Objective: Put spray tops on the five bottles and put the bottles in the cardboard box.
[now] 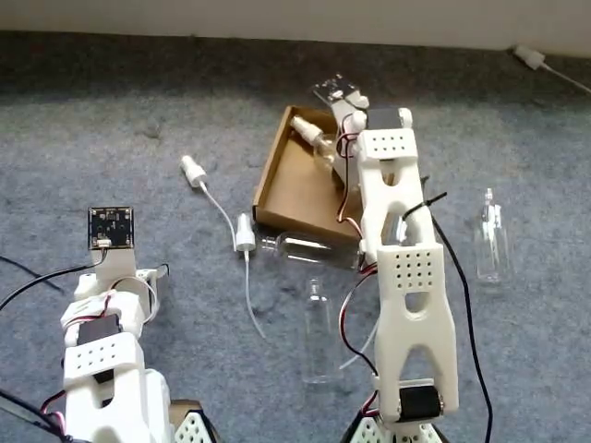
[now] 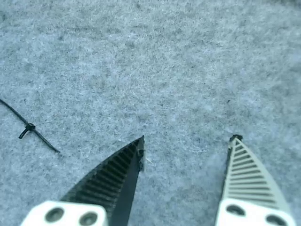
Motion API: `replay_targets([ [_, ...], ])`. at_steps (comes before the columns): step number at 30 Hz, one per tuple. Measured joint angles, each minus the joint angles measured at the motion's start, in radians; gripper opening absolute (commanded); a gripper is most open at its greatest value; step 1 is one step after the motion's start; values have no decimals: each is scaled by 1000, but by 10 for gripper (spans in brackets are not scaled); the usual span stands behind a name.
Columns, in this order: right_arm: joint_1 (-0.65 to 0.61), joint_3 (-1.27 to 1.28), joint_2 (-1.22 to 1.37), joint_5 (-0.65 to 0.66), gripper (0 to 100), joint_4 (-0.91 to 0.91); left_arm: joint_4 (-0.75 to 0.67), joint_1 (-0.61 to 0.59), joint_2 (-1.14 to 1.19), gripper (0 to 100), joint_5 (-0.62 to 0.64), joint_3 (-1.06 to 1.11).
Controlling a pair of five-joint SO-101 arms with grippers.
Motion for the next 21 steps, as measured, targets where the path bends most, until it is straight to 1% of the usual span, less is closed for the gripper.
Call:
replay_targets([
  [4, -2, -72, 6, 0, 4, 101, 0, 0, 0, 256, 0, 0],
  [9, -3, -242, 8, 2, 4, 239, 0, 0, 0, 256, 0, 0],
  [15, 3, -371, 8, -15, 4, 255, 0, 0, 0, 256, 0, 0],
  [21, 83, -486, 8, -92, 4, 255, 0, 0, 0, 256, 0, 0],
])
